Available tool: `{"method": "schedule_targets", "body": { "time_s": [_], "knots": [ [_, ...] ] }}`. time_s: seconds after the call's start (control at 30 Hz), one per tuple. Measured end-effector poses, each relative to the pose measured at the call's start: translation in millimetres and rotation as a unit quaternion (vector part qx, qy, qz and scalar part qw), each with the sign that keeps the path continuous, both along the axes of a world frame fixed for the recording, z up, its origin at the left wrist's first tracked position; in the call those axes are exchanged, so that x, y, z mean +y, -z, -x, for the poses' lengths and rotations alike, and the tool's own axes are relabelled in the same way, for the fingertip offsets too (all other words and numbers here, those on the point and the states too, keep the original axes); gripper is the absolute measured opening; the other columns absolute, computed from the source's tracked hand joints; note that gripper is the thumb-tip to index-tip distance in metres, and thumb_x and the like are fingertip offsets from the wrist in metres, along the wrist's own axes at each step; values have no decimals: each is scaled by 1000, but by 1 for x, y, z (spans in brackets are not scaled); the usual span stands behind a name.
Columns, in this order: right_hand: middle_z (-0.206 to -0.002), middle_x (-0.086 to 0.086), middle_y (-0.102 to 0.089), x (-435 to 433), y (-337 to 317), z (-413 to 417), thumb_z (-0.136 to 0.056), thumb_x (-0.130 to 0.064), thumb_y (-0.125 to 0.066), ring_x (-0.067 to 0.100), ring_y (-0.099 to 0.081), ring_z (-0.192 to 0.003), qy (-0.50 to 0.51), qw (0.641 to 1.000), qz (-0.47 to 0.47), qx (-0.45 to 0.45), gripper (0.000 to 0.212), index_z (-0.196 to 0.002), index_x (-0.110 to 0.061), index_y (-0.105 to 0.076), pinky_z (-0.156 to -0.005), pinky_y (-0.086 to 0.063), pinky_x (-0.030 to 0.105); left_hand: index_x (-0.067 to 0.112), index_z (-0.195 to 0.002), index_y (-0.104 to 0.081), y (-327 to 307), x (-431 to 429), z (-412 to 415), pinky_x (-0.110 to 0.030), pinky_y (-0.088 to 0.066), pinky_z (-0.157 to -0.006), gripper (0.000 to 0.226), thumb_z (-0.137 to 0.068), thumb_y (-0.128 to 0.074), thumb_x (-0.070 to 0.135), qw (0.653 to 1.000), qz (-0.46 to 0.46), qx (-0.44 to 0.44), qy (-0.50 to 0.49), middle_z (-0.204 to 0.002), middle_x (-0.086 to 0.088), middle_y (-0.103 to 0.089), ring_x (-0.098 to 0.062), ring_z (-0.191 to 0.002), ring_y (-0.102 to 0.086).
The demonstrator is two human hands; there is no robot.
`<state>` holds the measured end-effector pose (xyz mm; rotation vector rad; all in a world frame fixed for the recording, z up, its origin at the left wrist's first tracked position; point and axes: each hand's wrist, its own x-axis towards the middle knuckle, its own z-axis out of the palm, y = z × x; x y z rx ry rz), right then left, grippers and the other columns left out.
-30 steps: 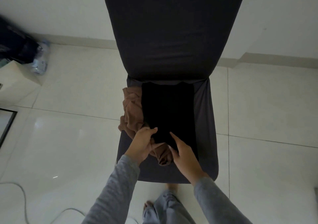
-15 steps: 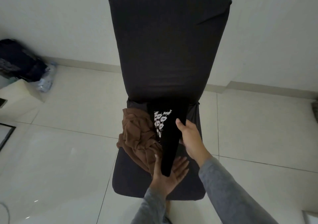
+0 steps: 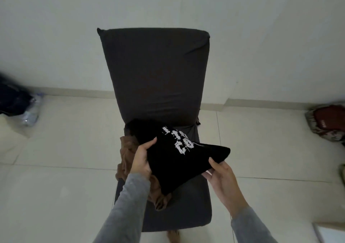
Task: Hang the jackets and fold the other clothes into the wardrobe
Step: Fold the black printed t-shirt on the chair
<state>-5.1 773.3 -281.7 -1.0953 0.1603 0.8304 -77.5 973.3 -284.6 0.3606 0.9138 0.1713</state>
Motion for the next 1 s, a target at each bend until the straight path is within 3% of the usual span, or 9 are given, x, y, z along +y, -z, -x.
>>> {"method": "schedule_targets", "body": {
  "time_s": [0.1, 0.23, 0.4, 0.53, 0.63, 0.7, 0.8, 0.9, 1.0],
  "knots": [
    [-120, 11, -66, 5, -9, 5, -94, -36, -39, 25, -62, -112, 49, 993, -60, 85, 42, -124, -11, -55, -90, -54, 37, 0, -109, -67, -37, 17, -3, -44, -56, -83, 29, -85, -61, 14, 999, -38, -23, 26, -100, -16, -71, -29, -87, -70],
    [-126, 15, -61, 23, -32, -2, -89, -65, -32, 28, -61, -113, 98, 975, -96, 177, 72, -129, -9, -53, -92, -51, 42, 3, -98, -71, -96, 33, -3, -41, -59, -72, 24, -84, -62, 20, 992, -93, -72, 51, -92, -14, -72, -29, -79, -70],
    [-123, 15, -63, 31, -74, -9, -82, -77, -32, 35, -63, -108, 31, 979, -135, 151, 82, -121, -12, -63, -84, -55, 44, 6, -98, -72, -152, 37, 15, -40, -54, -81, 26, -77, -65, 19, 982, -146, -109, 60, -92, -12, -71, -28, -79, -68],
    [-128, 20, -59, 43, -136, -7, -79, -82, -22, 35, -57, -118, -99, 988, -103, 53, 95, -119, -7, -65, -106, -40, 47, 4, -89, -73, -186, 52, 43, -38, -52, -80, 23, -73, -62, 15, 969, -176, -150, 90, -86, -12, -71, -26, -74, -67],
    [-120, 23, -63, 54, -172, 13, -77, -68, -56, 35, -61, -111, -145, 978, -148, 30, 82, -124, 0, -59, -98, -48, 44, 1, -84, -74, -194, 61, 70, -35, -54, -74, 22, -71, -60, 12, 957, -181, -174, 145, -81, -13, -71, -26, -70, -68],
    [-105, 21, -68, 58, -188, 34, -66, -51, -79, 31, -68, -95, -139, 981, -130, 25, 71, -115, -1, -64, -90, -54, 40, -2, -84, -73, -199, 62, 91, -36, -55, -74, 21, -69, -62, 7, 946, -180, -184, 199, -80, -15, -71, -27, -70, -69],
    [-103, 17, -70, 55, -198, 60, -77, -37, -72, 29, -68, -91, -116, 992, -55, -14, 45, -107, -3, -69, -89, -53, 38, -5, -92, -71, -201, 62, 110, -40, -55, -79, 33, -59, -69, 0, 933, -174, -176, 263, -84, -19, -71, -31, -74, -69],
    [-109, 20, -67, 44, -194, 83, -80, -26, -68, 32, -66, -95, -71, 997, -17, -28, 45, -116, 0, -63, -91, -51, 41, -8, -107, -62, -202, 63, 122, -38, -58, -68, 57, -51, -71, -6, 926, -197, -181, 265, -85, -20, -70, -32, -75, -70],
    [-101, 21, -68, 30, -196, 103, -72, -17, -70, 34, -68, -87, -34, 998, -43, -19, 49, -115, 3, -60, -81, -55, 43, -5, -96, -68, -206, 61, 125, -35, -58, -70, 41, -56, -76, -1, 932, -182, -198, 241, -86, -17, -71, -29, -81, -70]
  ]
}}
